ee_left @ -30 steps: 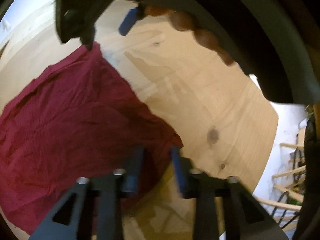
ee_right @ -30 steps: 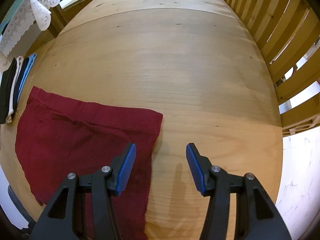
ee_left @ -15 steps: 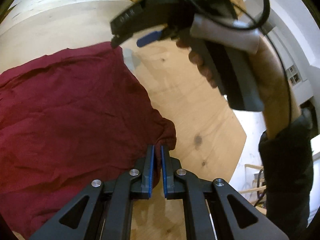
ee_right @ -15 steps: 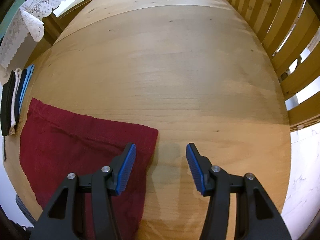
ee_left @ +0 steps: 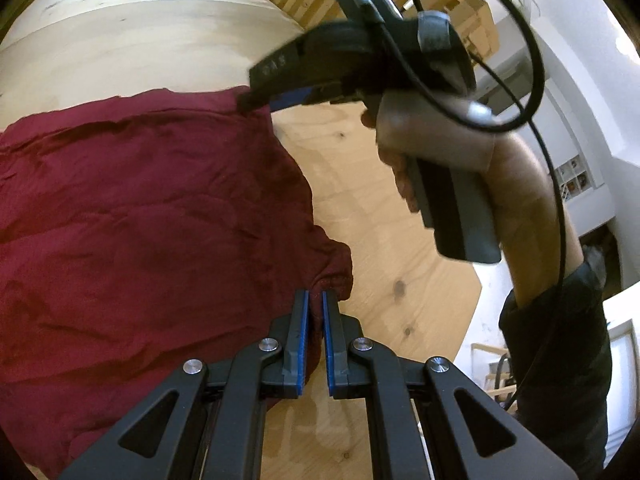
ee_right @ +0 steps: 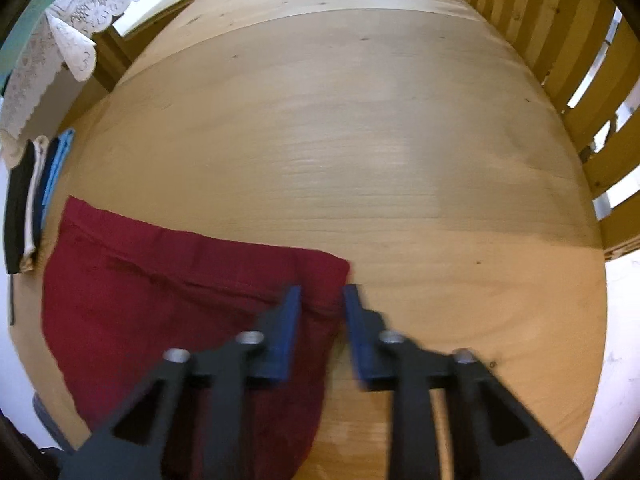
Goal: Fold clothes
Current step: 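Grasp the shirt edge with the left gripper while the right gripper grasps nearby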
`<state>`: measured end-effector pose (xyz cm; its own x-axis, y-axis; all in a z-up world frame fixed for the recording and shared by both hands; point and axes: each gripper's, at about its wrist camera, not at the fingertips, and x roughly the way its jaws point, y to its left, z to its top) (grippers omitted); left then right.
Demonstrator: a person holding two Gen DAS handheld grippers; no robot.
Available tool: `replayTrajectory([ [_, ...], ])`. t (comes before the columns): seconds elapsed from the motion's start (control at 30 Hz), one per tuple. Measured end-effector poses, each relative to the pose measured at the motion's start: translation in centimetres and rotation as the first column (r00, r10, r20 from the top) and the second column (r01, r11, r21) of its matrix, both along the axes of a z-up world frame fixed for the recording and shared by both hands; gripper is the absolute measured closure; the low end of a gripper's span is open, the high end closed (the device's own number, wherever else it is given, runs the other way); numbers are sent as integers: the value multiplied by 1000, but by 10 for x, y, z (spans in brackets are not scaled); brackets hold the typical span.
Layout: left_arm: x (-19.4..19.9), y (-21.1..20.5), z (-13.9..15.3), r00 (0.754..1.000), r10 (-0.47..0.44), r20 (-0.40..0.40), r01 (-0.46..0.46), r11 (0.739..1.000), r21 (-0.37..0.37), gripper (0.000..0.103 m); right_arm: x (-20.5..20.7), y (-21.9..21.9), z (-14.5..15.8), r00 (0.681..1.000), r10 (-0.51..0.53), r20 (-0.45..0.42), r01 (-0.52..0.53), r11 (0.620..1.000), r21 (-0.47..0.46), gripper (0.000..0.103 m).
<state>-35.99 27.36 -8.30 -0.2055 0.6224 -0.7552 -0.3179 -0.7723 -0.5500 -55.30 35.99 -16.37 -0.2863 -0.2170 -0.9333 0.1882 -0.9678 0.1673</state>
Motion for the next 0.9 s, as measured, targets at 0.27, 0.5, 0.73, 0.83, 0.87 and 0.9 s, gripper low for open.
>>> replayTrajectory([
  [0.27,18,-64,14,997,73,27,-77,977,199,97,10,-15,39,995,-91,-46,78,970,-231,92],
  [0.5,66,-178,21,983,184,8,-176,928,327,100,33,-88,92,994,-27,-105,-10,940,-340,92],
  [0.73,91,-275,-1,946,319,55,-316,870,379,100,37,-205,88,995,43,-88,-68,952,-299,92],
  [0.83,100,-305,-9,933,355,65,-350,847,399,100,45,-235,87,994,75,-77,-93,958,-271,92],
  [0.87,103,-313,-11,928,365,68,-360,841,404,100,47,-242,86,994,81,-73,-97,959,-264,92],
  [0.9,105,-319,-13,927,369,70,-365,837,409,100,48,-251,85,994,85,-71,-101,960,-260,92],
])
